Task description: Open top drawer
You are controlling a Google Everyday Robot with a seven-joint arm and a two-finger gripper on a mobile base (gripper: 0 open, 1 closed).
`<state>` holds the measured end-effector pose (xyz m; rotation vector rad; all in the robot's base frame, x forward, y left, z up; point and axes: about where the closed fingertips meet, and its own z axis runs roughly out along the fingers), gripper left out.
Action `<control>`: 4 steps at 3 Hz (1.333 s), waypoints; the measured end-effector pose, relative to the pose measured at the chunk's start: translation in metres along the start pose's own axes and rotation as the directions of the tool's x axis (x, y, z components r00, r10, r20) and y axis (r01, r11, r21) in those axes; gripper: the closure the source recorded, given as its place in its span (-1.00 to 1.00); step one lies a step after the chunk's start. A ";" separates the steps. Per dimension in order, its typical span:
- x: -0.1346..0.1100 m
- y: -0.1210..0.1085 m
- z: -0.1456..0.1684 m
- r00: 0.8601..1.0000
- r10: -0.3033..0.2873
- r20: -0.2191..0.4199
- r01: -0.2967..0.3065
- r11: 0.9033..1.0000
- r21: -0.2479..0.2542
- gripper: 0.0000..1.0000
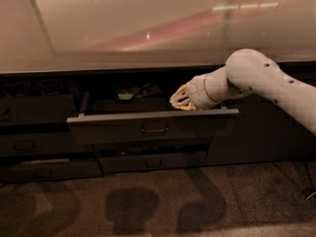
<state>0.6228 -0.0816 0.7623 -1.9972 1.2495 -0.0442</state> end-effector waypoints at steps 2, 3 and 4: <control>0.011 -0.001 0.005 0.993 0.049 -0.108 -0.048 0.999 0.010 1.00; 0.017 -0.005 0.007 0.991 0.059 -0.120 -0.058 0.998 0.007 1.00; 0.049 -0.002 0.024 0.983 0.123 -0.134 -0.127 0.991 -0.027 1.00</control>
Offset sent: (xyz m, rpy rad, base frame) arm 0.0075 -0.0049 -0.0044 -0.0557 -0.0105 -0.0795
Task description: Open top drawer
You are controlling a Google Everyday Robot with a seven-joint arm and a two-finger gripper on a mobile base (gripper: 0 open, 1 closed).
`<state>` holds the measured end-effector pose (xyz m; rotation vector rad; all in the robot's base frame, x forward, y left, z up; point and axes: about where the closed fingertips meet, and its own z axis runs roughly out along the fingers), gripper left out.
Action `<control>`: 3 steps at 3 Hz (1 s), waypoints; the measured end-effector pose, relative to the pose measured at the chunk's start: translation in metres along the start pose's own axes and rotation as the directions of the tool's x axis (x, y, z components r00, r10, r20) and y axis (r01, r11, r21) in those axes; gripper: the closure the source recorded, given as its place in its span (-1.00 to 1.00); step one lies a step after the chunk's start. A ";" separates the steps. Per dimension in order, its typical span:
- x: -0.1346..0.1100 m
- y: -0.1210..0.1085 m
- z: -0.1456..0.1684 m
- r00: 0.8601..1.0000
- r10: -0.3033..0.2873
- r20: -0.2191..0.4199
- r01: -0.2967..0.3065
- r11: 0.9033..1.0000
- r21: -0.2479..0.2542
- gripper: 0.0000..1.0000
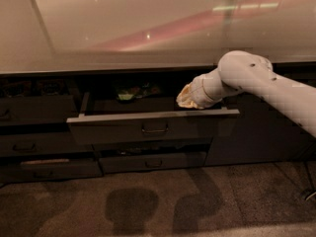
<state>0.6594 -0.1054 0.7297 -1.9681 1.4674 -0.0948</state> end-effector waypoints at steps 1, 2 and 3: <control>0.027 0.002 0.018 0.998 0.057 -0.011 -0.057 0.998 -0.027 1.00; 0.027 0.002 0.018 0.998 0.057 -0.011 -0.057 0.998 -0.027 1.00; 0.025 0.026 0.025 0.998 0.042 0.039 -0.040 0.998 -0.054 1.00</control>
Offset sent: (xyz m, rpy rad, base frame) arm 0.0130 -0.0123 -0.0191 0.0048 0.0413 -0.0337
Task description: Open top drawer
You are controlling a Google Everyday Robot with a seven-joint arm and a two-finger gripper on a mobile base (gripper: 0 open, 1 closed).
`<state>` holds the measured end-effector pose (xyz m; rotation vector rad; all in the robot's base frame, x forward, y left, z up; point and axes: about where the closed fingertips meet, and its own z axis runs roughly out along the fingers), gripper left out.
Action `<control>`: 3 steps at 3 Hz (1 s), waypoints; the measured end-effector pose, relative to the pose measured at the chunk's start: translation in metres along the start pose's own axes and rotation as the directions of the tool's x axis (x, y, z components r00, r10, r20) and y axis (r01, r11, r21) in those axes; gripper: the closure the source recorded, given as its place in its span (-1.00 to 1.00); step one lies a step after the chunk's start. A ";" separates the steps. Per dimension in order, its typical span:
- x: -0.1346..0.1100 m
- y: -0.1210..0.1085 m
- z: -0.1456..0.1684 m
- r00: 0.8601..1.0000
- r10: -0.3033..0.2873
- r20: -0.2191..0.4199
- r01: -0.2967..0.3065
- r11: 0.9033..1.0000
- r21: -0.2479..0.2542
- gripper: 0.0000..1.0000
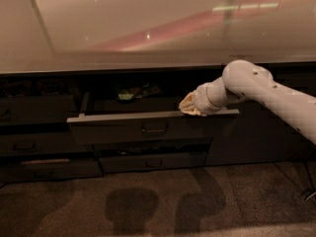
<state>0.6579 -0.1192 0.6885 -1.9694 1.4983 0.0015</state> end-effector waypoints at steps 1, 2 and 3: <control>-0.003 0.011 -0.002 1.000 -0.013 0.019 0.013 1.000 -0.007 1.00; -0.004 0.010 -0.004 1.000 -0.013 0.020 0.013 1.000 -0.007 1.00; -0.006 0.018 -0.006 0.999 -0.022 0.029 0.022 1.000 -0.008 1.00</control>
Offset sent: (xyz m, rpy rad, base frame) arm -0.0775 -0.0035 -0.0346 0.0287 -0.0174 0.1238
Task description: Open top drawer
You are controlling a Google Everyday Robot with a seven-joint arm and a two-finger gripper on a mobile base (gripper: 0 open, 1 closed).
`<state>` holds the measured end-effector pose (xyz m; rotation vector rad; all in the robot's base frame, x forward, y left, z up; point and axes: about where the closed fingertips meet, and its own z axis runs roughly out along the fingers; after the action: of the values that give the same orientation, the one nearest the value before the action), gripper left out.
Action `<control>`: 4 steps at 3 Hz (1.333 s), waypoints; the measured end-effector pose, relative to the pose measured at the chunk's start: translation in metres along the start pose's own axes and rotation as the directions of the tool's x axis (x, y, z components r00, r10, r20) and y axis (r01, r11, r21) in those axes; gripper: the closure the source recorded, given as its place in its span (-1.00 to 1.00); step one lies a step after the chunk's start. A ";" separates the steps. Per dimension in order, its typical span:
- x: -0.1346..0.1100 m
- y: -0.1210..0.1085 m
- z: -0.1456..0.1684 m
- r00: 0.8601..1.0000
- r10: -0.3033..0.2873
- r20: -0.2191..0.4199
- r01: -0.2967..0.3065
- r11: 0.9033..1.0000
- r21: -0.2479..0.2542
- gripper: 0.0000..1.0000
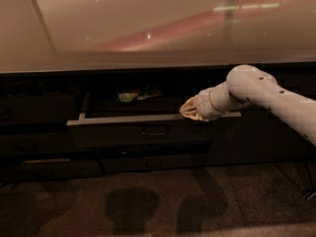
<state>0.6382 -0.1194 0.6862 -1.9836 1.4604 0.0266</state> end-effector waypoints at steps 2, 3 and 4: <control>-0.003 0.009 -0.002 1.000 -0.009 0.007 0.009 1.000 -0.003 1.00; 0.005 0.005 0.006 1.000 0.017 0.020 -0.017 1.000 -0.014 1.00; 0.021 0.000 0.016 0.997 0.066 0.045 -0.065 0.998 -0.027 1.00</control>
Offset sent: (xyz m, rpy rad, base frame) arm -0.0842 -0.0066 -0.0516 0.0136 -0.0184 0.0961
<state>0.6518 -0.1287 0.6661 -1.9423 1.5018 0.1192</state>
